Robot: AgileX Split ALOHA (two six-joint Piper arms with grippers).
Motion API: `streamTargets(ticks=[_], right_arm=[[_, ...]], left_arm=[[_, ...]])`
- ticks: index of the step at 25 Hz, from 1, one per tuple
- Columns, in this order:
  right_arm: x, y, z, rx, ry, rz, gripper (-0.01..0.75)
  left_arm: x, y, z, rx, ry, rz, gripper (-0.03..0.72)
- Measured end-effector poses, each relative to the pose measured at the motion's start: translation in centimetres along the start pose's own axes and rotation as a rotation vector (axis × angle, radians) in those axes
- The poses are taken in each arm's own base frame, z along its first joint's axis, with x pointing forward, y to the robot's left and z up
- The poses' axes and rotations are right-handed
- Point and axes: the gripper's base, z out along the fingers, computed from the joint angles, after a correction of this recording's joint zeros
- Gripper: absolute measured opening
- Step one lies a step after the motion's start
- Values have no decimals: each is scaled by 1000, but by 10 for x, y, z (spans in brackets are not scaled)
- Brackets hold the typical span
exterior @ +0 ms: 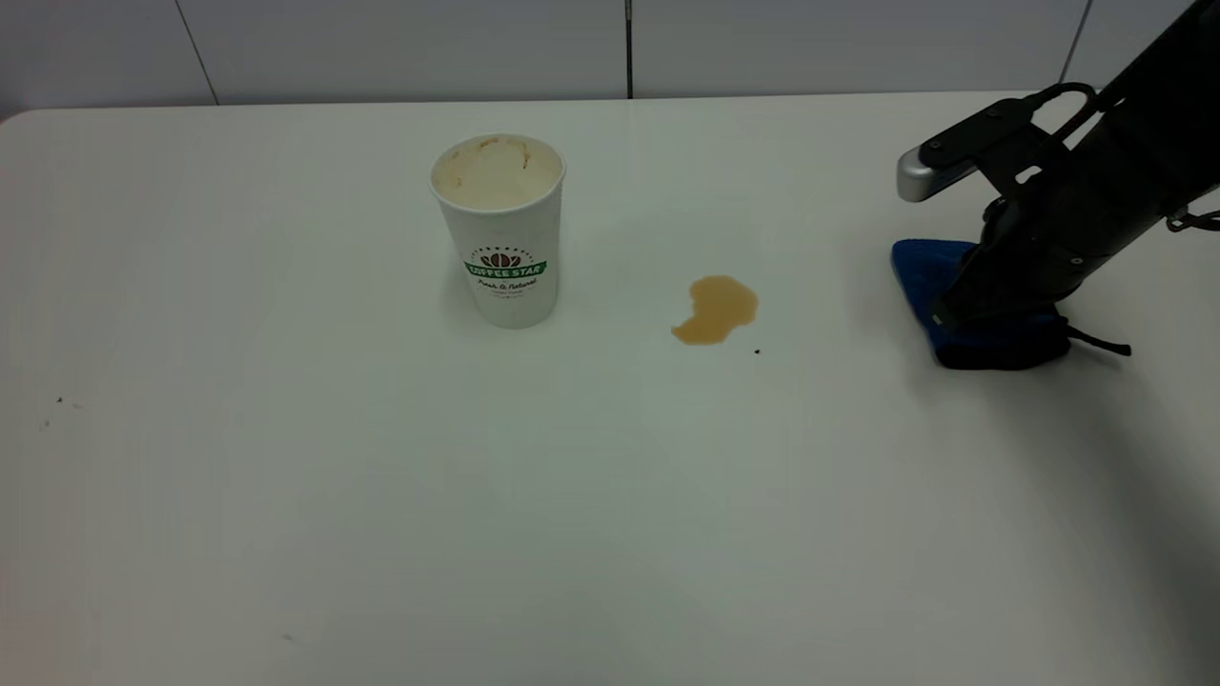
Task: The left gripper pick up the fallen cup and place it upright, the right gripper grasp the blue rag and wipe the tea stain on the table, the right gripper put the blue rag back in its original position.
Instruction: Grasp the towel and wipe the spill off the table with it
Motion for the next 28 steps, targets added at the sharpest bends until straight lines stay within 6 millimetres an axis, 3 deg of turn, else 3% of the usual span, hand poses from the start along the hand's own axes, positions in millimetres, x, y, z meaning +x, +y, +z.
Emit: streamTargets(ticks=[3,10,13,19,28], right_arm=[[-17,15,3,12,-37,-45,37],[-77,74,20,-41,-180,-174,35],[-93,94,25,-71,-222,-209,35],[-97,131,21,-237,-212,-271,35],[-92,142,16,-368,-139,-292,35]], left_arm=[[0,0,0,0,0,0,499],[0,0,0,0,0,0,499],[0,0,0,0,0,0,499],[0,0,0,0,0,0,499],[0,0,0,0,0,1,499]])
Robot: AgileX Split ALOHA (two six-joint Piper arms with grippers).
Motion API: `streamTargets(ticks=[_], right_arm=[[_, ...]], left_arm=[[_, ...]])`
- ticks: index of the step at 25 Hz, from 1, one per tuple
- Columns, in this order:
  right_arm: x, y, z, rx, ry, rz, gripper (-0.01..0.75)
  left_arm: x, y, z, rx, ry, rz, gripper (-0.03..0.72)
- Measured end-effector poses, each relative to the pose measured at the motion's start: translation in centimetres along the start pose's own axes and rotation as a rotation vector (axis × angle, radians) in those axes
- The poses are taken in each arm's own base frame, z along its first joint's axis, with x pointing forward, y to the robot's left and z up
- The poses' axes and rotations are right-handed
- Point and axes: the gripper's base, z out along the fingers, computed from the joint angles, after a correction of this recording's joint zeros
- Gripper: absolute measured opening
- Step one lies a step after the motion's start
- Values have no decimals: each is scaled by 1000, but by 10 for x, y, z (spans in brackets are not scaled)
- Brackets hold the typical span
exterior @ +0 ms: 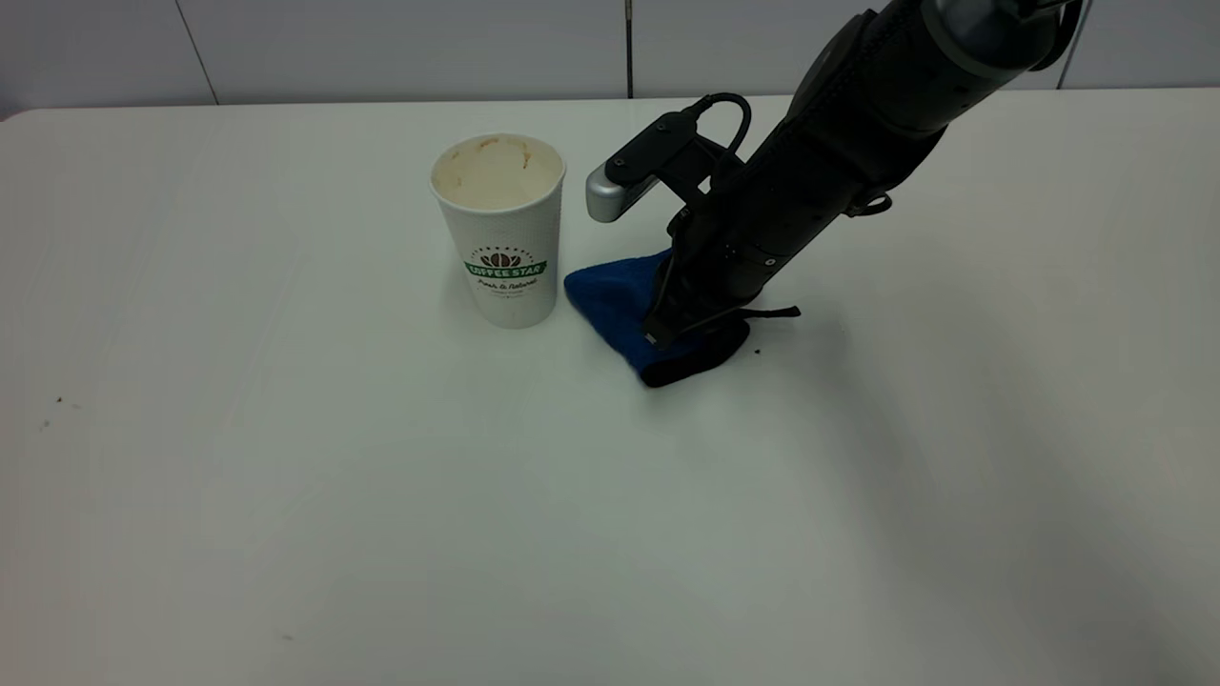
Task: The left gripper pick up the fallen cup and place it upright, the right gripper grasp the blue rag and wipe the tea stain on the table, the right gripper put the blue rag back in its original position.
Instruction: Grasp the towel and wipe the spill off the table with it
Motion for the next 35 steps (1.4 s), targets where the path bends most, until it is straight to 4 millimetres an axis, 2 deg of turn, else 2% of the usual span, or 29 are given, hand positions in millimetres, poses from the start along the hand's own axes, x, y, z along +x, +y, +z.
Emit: streamTargets(ticks=[5,8,14,18,24,31,35], right_arm=[[4,-1,-5,-25,82,15,35],[12,-13,-10,-8,128,91,35],[36,-63,-25,125,149,288,35],[54,-95,-36,207,153,356,35],[80,-129,-52,283,177,472,35],[98,-147,-69,347,238,621,48],[103,-147,-77,355,310,620,109]], left_arm=[[0,0,0,0,0,0,499],[0,0,0,0,0,0,499],[0,0,0,0,0,0,499],[0,0,0,0,0,0,499],[0,0,0,0,0,0,499],[0,0,0,0,0,-1,499],[0,0,0,0,0,-1,499]])
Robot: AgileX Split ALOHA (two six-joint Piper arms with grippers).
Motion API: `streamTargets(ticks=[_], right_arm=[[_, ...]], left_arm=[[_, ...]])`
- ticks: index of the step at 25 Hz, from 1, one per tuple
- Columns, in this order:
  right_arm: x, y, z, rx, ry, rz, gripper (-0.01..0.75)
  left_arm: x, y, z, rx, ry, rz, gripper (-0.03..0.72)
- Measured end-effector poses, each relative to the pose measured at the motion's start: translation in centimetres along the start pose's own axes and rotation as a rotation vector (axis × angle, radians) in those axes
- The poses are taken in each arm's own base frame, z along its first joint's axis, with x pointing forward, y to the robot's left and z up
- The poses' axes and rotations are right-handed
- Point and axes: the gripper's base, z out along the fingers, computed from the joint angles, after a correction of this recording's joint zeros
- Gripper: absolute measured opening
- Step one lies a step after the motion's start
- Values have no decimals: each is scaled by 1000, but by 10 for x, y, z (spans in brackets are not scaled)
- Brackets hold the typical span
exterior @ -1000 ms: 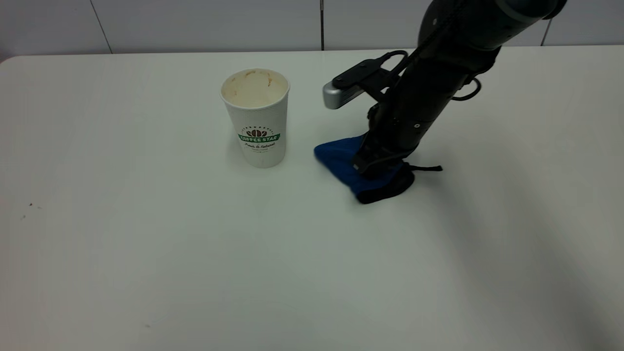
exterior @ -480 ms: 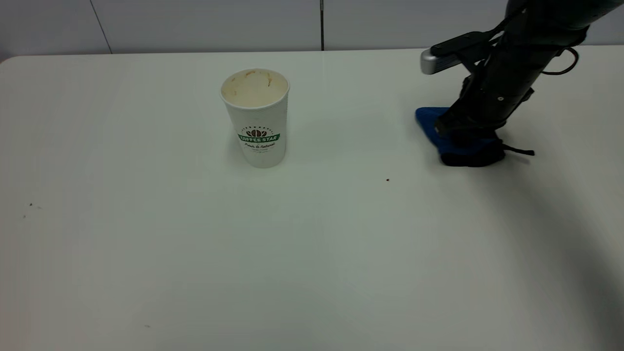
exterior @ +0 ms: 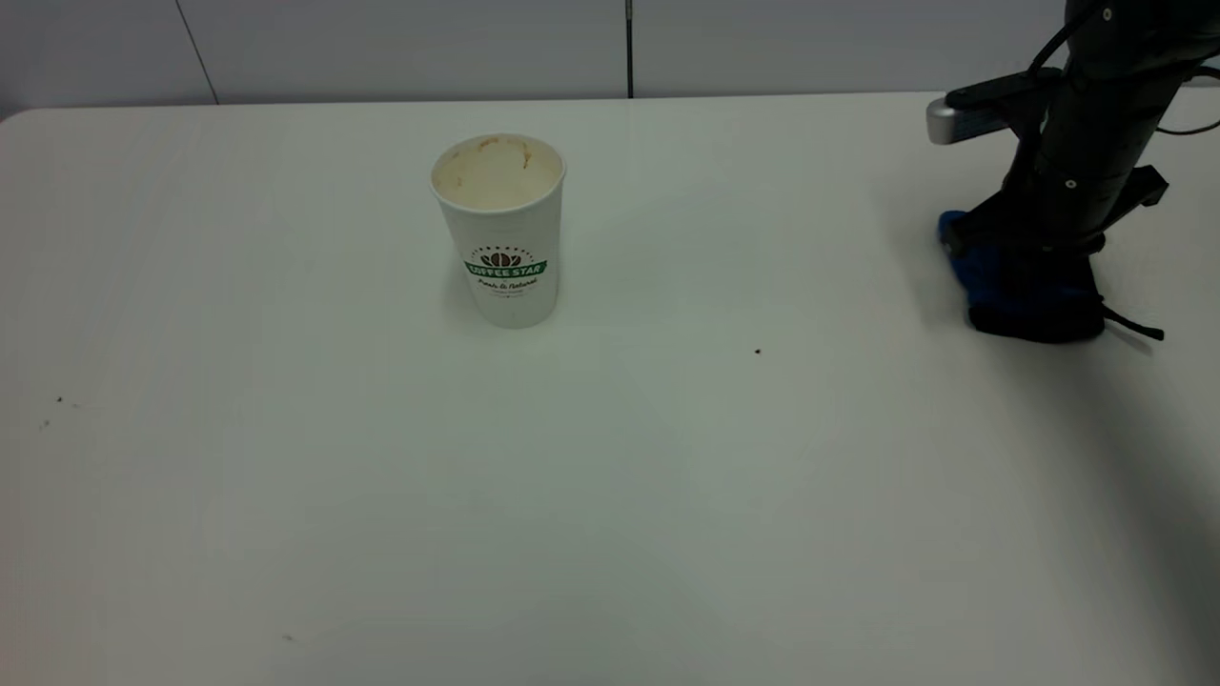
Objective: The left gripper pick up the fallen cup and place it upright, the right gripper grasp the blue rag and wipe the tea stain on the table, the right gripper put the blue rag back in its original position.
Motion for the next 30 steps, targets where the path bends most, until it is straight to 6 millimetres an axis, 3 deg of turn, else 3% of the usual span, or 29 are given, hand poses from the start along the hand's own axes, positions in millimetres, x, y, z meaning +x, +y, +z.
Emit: streamTargets(ticks=[4,7,9,11,15,19,24,28,30], right_arm=[[6,-1,-11,2,81,8,304],[3,-1,-35,0,102,29,494],[-4,-1,-64,4,63,26,599],[-8,3,-97,7,23,19,650],[9,15,-169,0,-9,7,644],[56,19,-237,-12,-33,28,574],[141,19,-301,-18,-51,92,535],[208,20,-329,-34,-70,149,534],[234,20,-333,-36,-97,183,533]], left_arm=[[0,0,0,0,0,0,499],[0,0,0,0,0,0,499],[0,0,0,0,0,0,499],[0,0,0,0,0,1,499],[0,0,0,0,0,1,499],[0,0,0,0,0,2,499],[0,0,0,0,0,1,499],[0,0,0,0,0,1,499],[0,0,0,0,0,1,499]])
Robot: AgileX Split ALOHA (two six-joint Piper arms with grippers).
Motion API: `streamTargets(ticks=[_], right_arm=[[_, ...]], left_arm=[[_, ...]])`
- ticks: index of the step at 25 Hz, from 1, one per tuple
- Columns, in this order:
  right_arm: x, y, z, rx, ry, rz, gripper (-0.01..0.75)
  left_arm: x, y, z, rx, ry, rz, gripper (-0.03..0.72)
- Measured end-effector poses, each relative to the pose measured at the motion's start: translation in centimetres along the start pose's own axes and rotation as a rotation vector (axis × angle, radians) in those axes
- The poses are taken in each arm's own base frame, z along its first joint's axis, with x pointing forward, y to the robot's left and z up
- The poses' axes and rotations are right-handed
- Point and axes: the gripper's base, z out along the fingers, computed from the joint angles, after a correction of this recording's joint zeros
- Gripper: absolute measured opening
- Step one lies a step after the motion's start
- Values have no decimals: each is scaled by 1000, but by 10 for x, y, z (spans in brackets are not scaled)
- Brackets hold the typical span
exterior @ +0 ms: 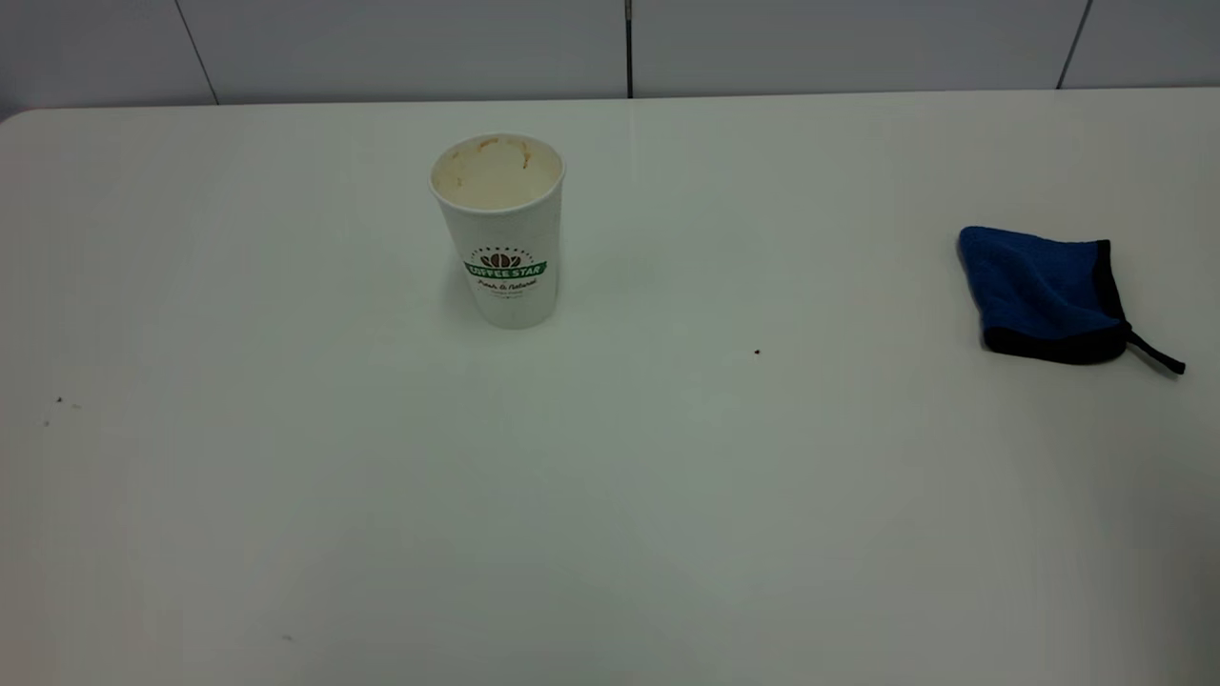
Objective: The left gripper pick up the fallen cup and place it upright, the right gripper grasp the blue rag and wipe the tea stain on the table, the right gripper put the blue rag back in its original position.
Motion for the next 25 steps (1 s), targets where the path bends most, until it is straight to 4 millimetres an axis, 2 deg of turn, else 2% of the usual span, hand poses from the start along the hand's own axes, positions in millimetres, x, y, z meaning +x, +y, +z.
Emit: streamTargets(ticks=[5,10,20,25], right_arm=[[51,-4,-15,-10,-112,27,533],[80,-7,-36,-18,-223,60,533],[103,-8,-51,-28,-389,75,532],[127,-10,-63,-40,-560,82,532]], left_arm=[[0,0,0,0,0,0,499],[0,0,0,0,0,0,499],[0,0,0,0,0,-1,499],[0,0,0,0,0,-1,499]])
